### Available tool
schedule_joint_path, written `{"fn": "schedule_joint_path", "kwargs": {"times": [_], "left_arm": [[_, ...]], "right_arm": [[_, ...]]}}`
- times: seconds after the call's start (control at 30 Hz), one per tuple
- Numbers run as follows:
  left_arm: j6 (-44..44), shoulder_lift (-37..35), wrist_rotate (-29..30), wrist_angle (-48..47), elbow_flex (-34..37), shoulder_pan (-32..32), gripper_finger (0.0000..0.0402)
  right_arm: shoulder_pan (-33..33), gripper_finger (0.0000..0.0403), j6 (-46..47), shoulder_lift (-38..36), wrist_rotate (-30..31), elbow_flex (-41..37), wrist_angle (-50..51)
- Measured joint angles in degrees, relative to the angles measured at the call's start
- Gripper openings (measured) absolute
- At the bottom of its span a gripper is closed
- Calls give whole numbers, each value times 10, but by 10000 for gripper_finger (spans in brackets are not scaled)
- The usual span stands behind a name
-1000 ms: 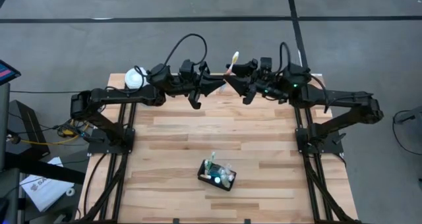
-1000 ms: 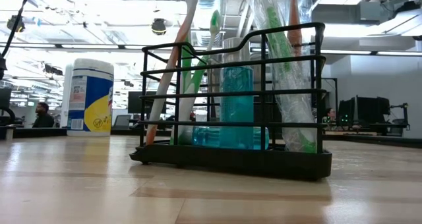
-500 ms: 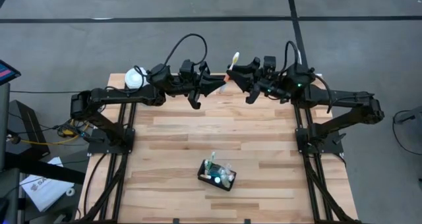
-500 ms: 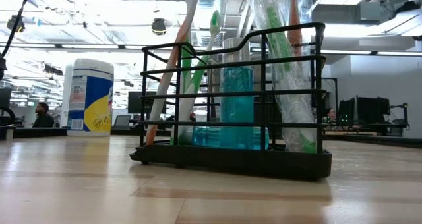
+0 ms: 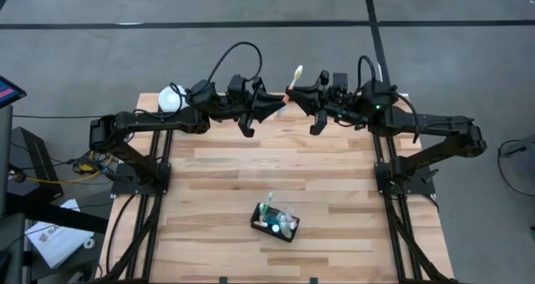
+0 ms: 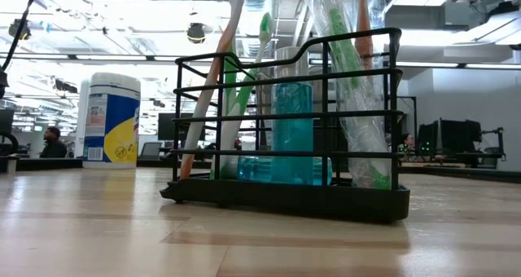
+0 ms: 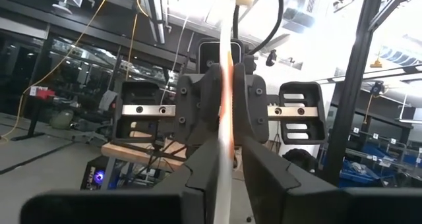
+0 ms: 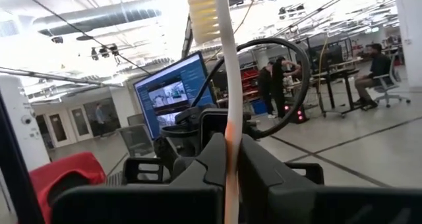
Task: Pick & Place toothbrushing station
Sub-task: Put the orange toothbrush into the black wire organizer
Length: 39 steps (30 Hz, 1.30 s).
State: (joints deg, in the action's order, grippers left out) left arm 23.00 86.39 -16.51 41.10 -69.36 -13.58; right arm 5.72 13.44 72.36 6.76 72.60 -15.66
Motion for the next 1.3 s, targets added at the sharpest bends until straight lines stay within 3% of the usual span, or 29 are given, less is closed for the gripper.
{"fn": "schedule_joint_path", "kwargs": {"times": [0.17,0.4,0.63,0.83,1.07,1.3], "left_arm": [[0,0,-5,0,0,0,67],[0,-36,-14,1,-2,-14,69],[-13,-83,-27,-113,-1,-88,77],[-2,-84,-91,-184,-1,-146,116],[3,-83,-106,-196,-1,-148,175],[49,-83,-130,-191,-1,-149,198]], "right_arm": [[0,9,-6,-1,-9,0,8],[17,9,-14,-36,-5,0,119],[27,9,-14,-48,-10,0,181],[26,9,10,-13,-40,0,172],[28,9,16,23,-40,0,153],[40,9,16,58,-55,8,148]]}}
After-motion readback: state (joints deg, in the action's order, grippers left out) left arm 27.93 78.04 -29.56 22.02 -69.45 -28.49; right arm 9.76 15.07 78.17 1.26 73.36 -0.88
